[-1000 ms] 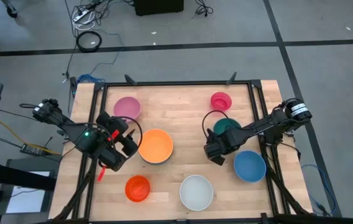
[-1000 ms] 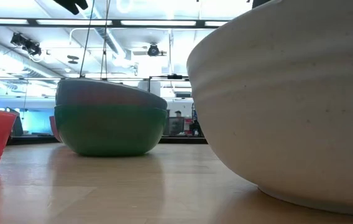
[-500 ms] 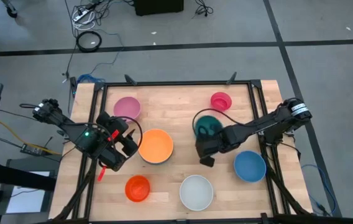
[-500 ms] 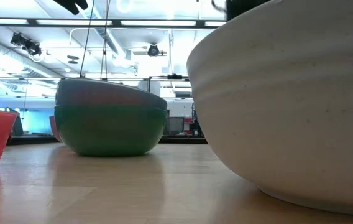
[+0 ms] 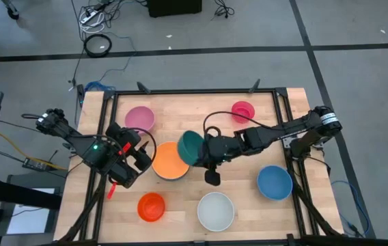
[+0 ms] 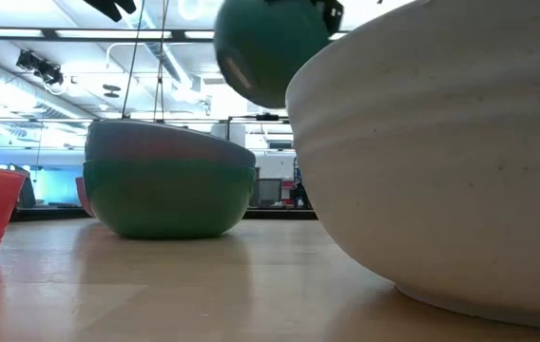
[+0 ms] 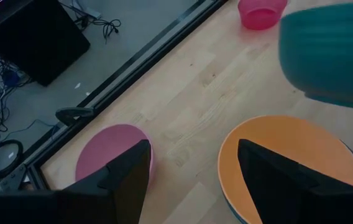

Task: Nest bowls inside each other
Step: Stack the green bowl on top of the orange bowl

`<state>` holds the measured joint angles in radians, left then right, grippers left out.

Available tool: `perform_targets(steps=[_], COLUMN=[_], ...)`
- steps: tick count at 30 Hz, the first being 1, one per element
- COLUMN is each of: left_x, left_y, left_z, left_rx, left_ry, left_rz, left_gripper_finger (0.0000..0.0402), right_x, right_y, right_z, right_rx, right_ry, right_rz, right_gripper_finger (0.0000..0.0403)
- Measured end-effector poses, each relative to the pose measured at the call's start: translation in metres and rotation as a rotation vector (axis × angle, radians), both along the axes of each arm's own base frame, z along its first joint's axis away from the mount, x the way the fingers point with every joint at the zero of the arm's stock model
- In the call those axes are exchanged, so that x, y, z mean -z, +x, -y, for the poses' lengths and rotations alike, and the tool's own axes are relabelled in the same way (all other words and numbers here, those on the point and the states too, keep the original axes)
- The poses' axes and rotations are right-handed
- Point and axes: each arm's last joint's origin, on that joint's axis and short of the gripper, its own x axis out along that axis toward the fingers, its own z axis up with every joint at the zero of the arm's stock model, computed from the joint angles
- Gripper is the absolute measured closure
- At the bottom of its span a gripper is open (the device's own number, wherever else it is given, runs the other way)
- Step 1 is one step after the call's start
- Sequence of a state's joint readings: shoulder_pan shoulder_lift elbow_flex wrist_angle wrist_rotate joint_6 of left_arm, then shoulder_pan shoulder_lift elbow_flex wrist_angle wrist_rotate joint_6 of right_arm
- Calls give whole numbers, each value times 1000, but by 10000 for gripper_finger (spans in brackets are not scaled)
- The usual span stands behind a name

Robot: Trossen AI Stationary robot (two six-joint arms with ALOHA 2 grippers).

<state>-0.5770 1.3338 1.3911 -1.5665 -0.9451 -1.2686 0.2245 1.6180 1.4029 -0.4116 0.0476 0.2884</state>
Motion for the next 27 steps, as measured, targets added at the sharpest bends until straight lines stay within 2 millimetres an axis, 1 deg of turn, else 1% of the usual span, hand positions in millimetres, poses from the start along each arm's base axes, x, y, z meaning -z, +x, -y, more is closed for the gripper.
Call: perform_targets(steps=[5, 9, 10, 12, 14, 17, 21, 27], left_x=[0, 0, 0, 0, 0, 0, 0, -1], left_y=[0, 0, 0, 0, 0, 0, 0, 0], left_z=[0, 0, 0, 0, 0, 0, 0, 0], left_rx=[0, 0, 0, -1, -1, -2, -2, -2], left_ry=[4, 6, 7, 10, 9, 9, 11, 21], left_rz=[2, 2, 2, 2, 2, 4, 3, 15], left_gripper_finger=[152, 152, 152, 152, 152, 152, 152, 152], right_x=[-7, -6, -3, 6, 20, 30, 39, 63], right_y=[7, 15, 17, 27, 33, 39, 48, 58], right_z=[10, 16, 17, 16, 16, 15, 14, 12], right_rx=[-19, -21, -29, -43, -44, -43, -41, -53], right_ry=[19, 21, 26, 43, 42, 37, 40, 52], right_rz=[91, 123, 114, 121, 79, 62, 73, 20], right_gripper_finger=[403, 403, 403, 403, 403, 403, 403, 403])
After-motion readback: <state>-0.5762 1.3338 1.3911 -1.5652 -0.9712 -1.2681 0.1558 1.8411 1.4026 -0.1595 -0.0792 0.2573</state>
